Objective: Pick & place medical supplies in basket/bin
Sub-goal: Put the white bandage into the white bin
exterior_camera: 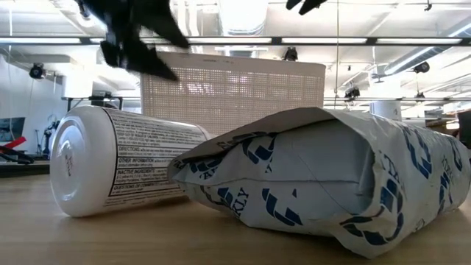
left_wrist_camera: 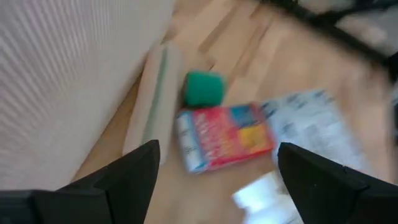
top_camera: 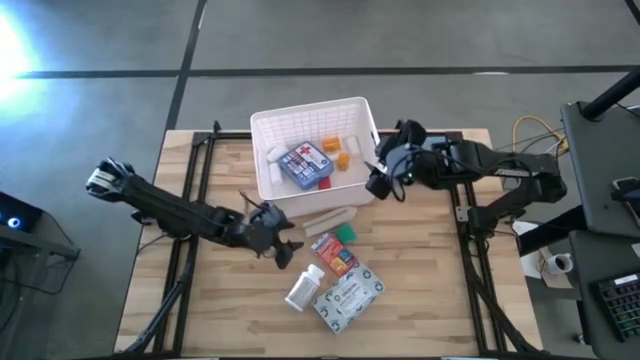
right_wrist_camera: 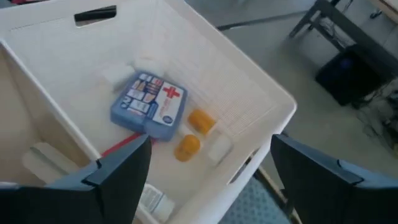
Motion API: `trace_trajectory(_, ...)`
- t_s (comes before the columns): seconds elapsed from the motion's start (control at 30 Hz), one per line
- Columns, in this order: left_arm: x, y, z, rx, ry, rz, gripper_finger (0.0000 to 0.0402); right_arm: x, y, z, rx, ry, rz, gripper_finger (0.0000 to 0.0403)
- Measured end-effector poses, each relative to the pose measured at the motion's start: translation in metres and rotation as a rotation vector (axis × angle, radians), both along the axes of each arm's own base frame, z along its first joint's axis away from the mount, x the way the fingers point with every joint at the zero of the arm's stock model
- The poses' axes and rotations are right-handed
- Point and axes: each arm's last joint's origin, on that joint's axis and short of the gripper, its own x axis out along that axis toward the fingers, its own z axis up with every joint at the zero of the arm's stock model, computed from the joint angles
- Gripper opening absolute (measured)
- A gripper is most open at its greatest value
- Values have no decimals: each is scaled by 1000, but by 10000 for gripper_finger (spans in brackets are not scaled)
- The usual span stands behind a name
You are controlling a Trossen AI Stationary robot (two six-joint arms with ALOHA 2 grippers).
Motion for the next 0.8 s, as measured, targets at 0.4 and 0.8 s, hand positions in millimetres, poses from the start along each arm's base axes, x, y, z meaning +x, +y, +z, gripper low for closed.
trace_trajectory(0.4, -8, 14, -11, 210, 47, 199, 304, -1, 11, -13, -9, -36, -87, 320)
trace_trajectory(0.8, -14, -20, -9, 18, 69, 60, 304, -2, 10, -15, -44, -33, -115, 320)
